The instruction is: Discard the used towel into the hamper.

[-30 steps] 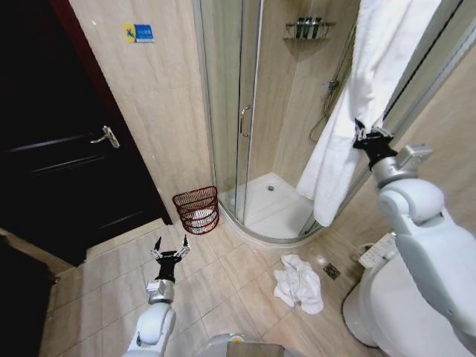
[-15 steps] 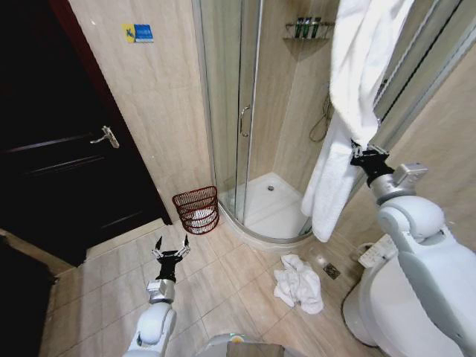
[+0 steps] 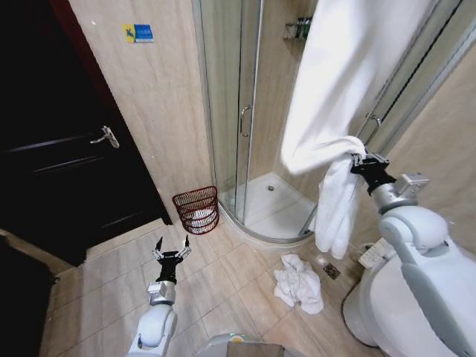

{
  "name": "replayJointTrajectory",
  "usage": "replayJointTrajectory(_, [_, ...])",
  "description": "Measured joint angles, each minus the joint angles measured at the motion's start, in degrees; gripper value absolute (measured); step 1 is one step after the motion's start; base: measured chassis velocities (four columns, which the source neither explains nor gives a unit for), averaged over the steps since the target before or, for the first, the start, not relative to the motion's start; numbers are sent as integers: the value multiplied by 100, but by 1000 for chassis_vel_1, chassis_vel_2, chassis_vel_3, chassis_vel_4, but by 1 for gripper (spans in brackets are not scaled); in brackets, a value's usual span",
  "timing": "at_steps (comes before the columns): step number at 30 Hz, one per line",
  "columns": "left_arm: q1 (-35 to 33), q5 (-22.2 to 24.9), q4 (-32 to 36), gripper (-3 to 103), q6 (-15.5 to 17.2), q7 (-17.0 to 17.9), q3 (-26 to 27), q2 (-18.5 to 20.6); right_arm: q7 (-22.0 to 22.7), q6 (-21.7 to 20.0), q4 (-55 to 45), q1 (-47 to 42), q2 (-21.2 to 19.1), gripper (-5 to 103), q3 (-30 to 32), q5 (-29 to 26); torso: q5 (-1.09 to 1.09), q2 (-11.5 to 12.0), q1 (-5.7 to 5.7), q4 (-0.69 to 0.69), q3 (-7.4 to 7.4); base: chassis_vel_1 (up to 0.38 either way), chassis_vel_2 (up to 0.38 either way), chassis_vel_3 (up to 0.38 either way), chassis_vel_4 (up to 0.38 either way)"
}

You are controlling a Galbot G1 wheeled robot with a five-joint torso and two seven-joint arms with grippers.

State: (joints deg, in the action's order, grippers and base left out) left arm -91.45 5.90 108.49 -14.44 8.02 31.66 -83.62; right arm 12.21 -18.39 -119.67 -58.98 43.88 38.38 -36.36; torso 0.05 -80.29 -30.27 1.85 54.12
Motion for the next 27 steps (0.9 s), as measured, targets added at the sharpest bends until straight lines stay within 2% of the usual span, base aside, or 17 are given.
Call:
replayJointTrajectory(2, [-2, -14, 4, 100, 0, 1, -3, -12, 0, 22, -31, -33, 0, 7, 33, 1, 0, 0, -1, 0, 0, 0, 0, 0, 0])
replayJointTrajectory(4, [-2, -51, 13, 100, -5, 0, -22, -43, 0, 69, -99, -116, 22, 7, 82, 19, -12, -2, 1, -1, -2, 0, 0, 0, 0])
replayJointTrajectory(6, [-23, -68, 38, 100, -8, 1, -25, -65, -2, 87, -131, -191, 67, 7, 88, 55, -2, -2, 1, -1, -2, 0, 0, 0, 0])
replayJointTrajectory(12, [-77, -64, 65, 100, -30, 2, -3, -29, -3, 96, -199, -268, 141, 7, 88, 95, -1, -1, 1, 0, -1, 0, 0, 0, 0])
replayJointTrajectory(14, [-97, -41, 65, 100, -54, 6, 20, 9, 5, 115, -247, -303, 155, 7, 109, 112, -11, -2, 1, 0, -2, 0, 0, 0, 0])
replayJointTrajectory(17, [-105, -30, 65, 100, -66, 11, 25, 20, 13, 115, -265, -344, 171, 7, 112, 120, -5, -2, 1, 1, -2, 0, 0, 0, 0])
replayJointTrajectory(27, [-118, -2, 66, 100, -70, 11, 10, 21, 93, 115, -388, -524, 262, 7, 143, 151, -5, -2, 1, 0, -2, 0, 0, 0, 0])
